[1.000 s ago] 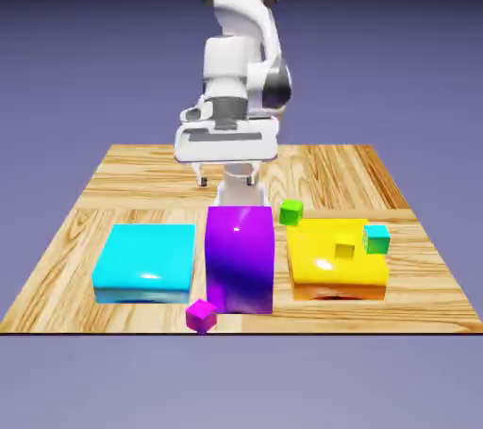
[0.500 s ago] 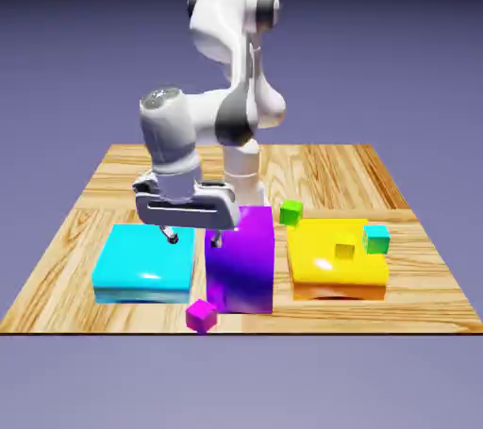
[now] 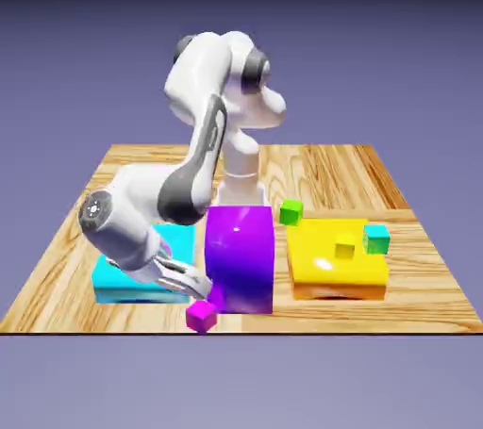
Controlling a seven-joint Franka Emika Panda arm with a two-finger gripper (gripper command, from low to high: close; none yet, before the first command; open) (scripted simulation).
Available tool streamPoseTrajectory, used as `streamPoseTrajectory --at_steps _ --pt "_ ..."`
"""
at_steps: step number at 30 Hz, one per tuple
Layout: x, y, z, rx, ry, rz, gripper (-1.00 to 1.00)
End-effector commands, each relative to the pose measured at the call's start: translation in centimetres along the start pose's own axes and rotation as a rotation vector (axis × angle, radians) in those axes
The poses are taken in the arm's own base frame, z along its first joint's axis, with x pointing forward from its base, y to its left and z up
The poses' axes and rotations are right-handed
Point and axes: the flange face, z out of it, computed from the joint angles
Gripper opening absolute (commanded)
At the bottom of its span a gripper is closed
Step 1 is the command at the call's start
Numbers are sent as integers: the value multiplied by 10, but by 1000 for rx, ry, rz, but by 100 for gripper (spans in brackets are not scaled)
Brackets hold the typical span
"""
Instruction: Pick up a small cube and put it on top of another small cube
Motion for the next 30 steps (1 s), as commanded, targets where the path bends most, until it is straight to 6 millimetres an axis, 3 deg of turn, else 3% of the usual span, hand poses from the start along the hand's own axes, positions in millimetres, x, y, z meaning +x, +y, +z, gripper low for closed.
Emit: streamPoseTrajectory --at_steps 1,12,14,23,24,25,30 --pt "5 -3 6 -25 -22 9 0" --pt "50 -29 85 -323 -247 74 0" --pt "51 -29 86 -327 -249 75 0" --pt "48 -21 148 -327 -249 75 0" --pt "48 -21 148 -327 -249 75 -100" --pt "48 -21 148 -327 -249 75 -100" --pt "50 -28 111 -326 -251 74 -100"
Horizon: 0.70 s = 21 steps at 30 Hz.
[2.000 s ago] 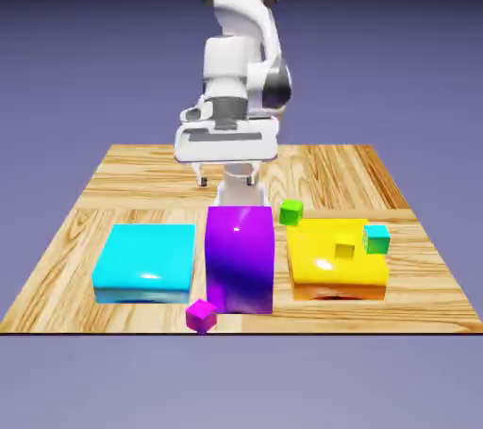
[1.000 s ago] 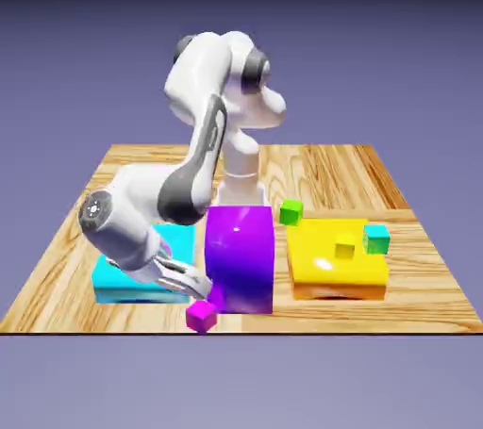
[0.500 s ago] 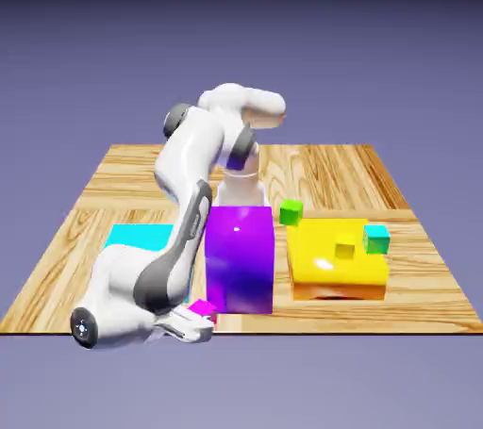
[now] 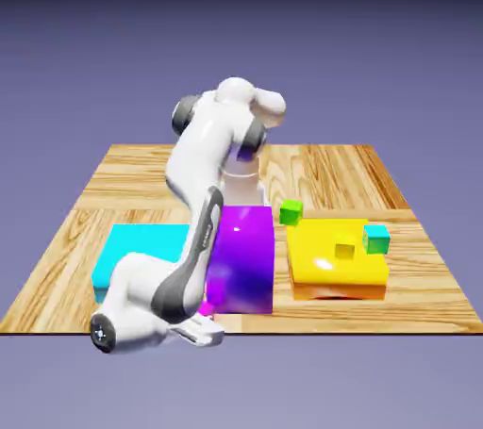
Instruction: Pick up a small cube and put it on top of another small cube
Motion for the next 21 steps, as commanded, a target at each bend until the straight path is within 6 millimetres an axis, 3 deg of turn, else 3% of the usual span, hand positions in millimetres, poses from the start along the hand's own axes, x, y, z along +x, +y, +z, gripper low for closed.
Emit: streamPoseTrajectory --at_steps 1,3,7,15,19,21 --pt "-1 2 -7 -1 1 0 -100" --pt "-4 6 -20 -2 2 1 -100" --pt "-71 -26 13 -45 -10 -158 -100" --pt "-219 -49 108 -195 -3 -451 -100" --pt "-294 -39 169 -297 30 -593 -100" --pt "-306 -22 177 -330 61 -599 -100"
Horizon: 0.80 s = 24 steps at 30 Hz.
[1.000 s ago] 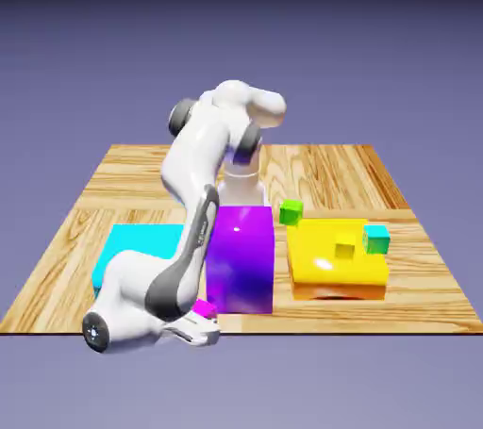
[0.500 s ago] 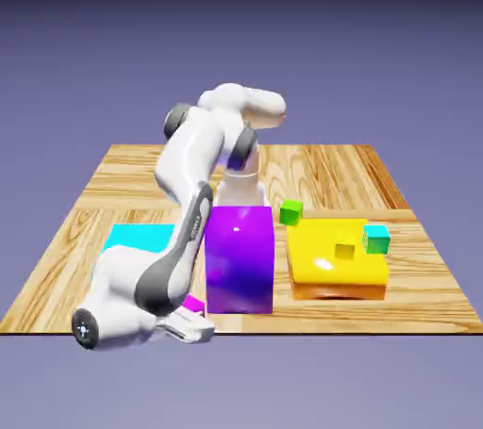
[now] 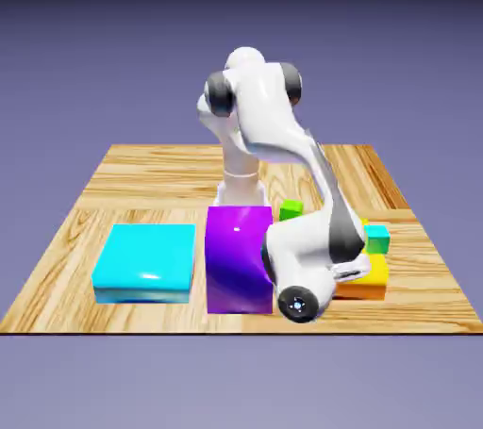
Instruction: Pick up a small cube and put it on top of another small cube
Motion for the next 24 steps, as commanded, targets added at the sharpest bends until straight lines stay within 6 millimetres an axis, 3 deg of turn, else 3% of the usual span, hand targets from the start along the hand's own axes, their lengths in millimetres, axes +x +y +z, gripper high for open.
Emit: streamPoseTrajectory --at_steps 1,9,15,20,22,24 --pt "-9 2 6 -22 13 -1 -100" --pt "-78 27 64 -214 157 2 -100" --pt "-115 55 116 -378 310 31 -100" --pt "-127 90 155 -514 457 105 -100" --pt "-127 91 156 -516 459 107 -100" --pt "-110 98 176 -517 459 107 -100"
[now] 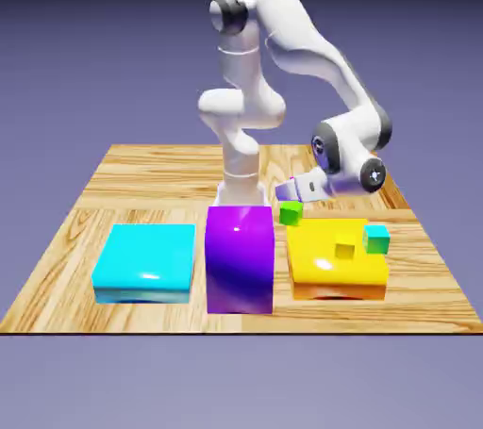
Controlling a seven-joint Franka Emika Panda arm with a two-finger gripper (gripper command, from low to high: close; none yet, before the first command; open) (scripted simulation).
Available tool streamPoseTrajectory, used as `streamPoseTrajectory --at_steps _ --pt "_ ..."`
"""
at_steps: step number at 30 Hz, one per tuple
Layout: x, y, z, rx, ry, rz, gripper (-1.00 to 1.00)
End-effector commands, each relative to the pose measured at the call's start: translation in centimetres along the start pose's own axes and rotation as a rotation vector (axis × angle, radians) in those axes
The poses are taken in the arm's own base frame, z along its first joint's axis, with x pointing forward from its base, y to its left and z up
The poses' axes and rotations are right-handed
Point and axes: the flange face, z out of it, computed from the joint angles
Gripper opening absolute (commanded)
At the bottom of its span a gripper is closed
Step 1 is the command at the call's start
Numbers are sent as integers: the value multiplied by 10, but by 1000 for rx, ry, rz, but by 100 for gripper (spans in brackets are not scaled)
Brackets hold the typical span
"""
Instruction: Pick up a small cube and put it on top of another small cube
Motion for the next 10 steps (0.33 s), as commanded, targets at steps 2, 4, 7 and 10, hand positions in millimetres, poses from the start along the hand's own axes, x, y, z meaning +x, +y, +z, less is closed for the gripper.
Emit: streamPoseTrajectory --at_steps 2,4,7,10 --pt "5 -4 26 -1 1 0 -100" --pt "7 -5 34 0 1 0 100" --pt "2 -1 8 -1 1 0 100" --pt "-6 7 -26 0 2 0 100"
